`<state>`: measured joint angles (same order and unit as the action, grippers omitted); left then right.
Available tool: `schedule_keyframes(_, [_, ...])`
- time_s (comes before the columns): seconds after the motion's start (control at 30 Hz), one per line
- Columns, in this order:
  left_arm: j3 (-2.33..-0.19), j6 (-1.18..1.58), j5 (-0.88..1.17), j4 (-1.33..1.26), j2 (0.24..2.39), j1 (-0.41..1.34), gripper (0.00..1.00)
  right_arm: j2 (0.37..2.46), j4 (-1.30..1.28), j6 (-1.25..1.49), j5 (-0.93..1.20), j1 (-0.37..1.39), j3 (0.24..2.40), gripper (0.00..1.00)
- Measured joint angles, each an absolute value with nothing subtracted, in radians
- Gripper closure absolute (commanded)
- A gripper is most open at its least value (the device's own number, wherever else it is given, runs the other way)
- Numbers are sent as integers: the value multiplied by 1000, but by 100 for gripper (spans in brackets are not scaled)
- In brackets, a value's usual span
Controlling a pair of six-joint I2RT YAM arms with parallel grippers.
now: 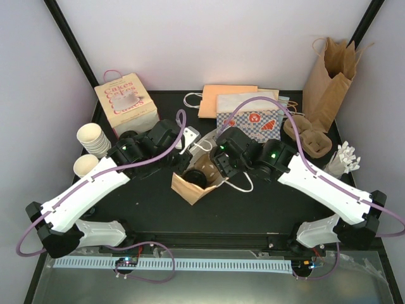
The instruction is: Pack the takeout coffee
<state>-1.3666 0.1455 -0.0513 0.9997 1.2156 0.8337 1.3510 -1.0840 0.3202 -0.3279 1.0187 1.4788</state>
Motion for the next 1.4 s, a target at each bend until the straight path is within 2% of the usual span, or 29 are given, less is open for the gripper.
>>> schedule_keyframes(0.33, [-1367, -71, -77, 957, 1216, 860, 98, 1308, -1074, 361, -285, 1030, 1415, 34])
schedule_keyframes(0.63, [-1290, -183, -94, 850, 1182, 913, 98, 1222, -1013, 429, -314, 1131, 1287, 34])
schedule_keyframes(0.9, [-1220, -186, -102, 791, 1138, 964, 98, 1153, -910, 456, -384, 1196, 1141, 35])
schedule_keyframes(1.4, [-1201, -109, -105, 775, 1117, 978, 95, 1114, -829, 485, -571, 1331, 1047, 35])
